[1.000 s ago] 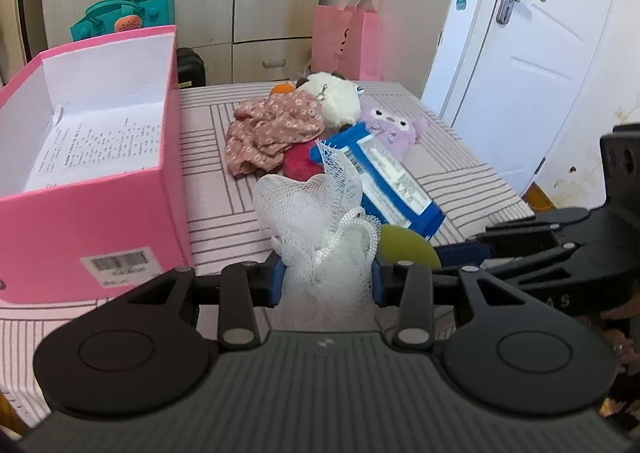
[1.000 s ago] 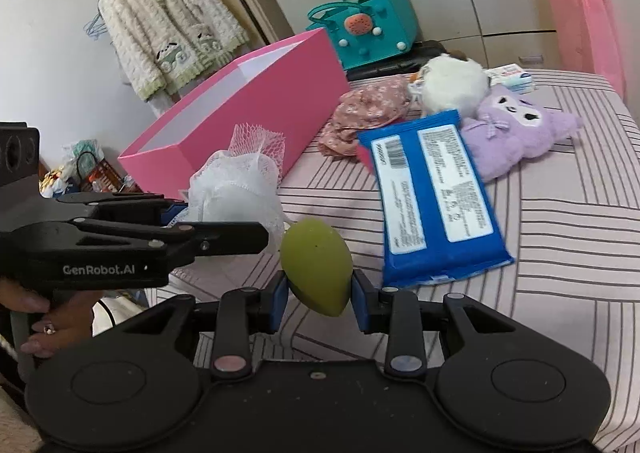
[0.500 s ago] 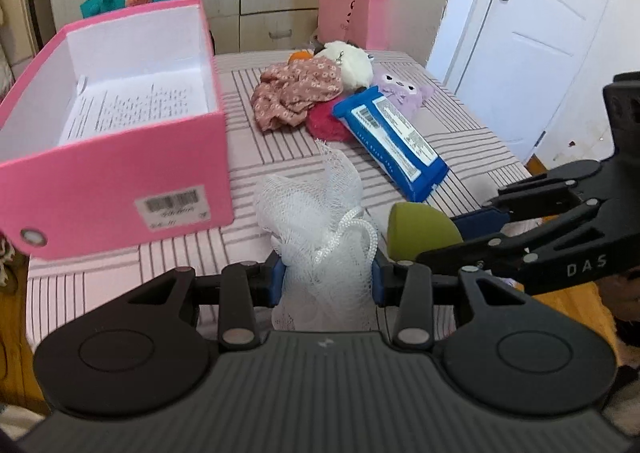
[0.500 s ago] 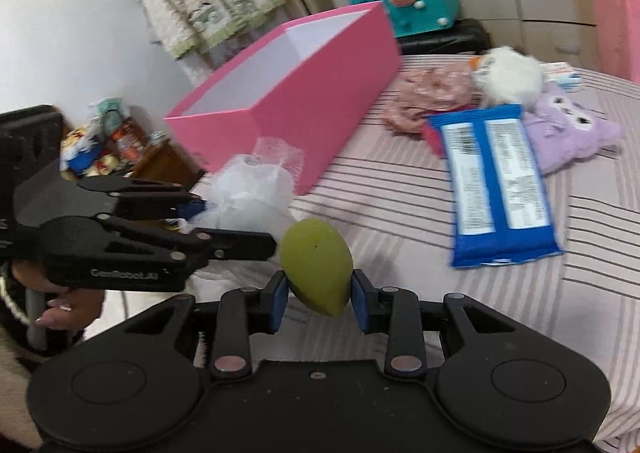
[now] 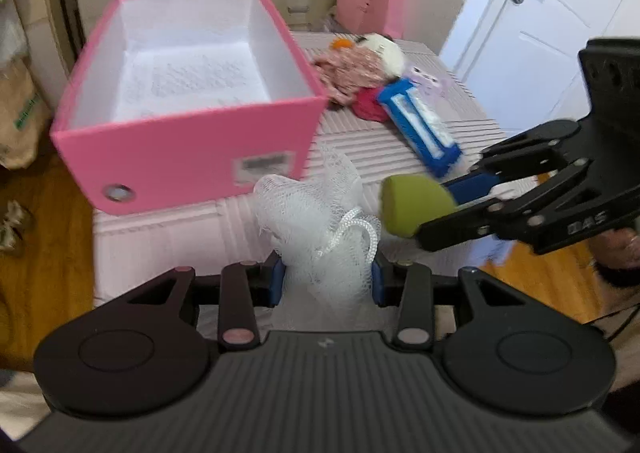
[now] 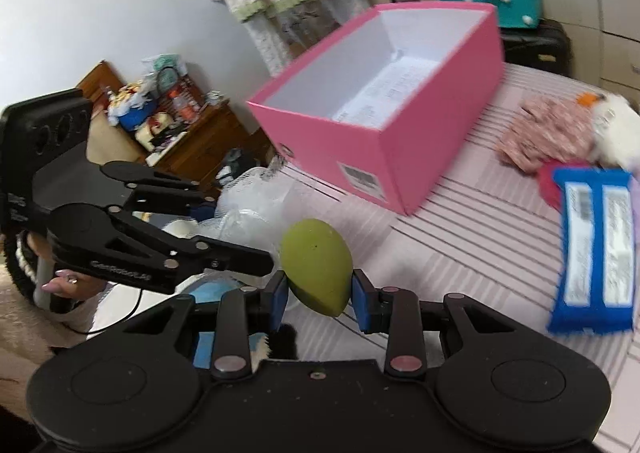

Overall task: Organize soft objects
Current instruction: 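Carry the mesh puff and green sponge over the pink box with both grippers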

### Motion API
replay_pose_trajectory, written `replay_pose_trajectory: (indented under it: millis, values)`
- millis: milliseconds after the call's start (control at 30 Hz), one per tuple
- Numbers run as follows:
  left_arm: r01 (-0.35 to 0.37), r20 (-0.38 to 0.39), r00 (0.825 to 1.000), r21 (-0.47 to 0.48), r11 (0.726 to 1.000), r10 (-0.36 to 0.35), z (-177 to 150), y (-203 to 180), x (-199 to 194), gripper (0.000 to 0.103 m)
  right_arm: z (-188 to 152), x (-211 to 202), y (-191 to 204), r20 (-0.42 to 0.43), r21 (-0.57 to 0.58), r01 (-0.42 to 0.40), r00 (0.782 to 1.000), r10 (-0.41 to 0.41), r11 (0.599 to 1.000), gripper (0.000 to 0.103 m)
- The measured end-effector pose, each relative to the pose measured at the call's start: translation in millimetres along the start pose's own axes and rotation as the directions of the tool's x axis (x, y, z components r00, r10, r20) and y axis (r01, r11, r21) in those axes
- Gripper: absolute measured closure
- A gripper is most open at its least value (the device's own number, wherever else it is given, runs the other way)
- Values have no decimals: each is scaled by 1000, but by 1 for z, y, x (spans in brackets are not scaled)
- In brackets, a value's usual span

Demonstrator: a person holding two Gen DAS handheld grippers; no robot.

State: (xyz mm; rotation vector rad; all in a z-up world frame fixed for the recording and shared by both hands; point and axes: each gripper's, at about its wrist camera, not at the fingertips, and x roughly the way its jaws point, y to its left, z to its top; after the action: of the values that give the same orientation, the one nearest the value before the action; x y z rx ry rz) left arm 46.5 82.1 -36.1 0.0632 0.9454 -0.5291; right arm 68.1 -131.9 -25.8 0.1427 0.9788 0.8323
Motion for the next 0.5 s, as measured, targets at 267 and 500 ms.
replay_pose_trajectory:
  millis: [267,500]
  values:
    - [-44,17,999,-46,998,44,9,40,-12,64,37,21,10,-6,-44,37,999,-37,998,64]
    - [-78,170,983,12,997,74,49,46,-43,64,81,19,16,28,-80,-7,1000,9,997,64]
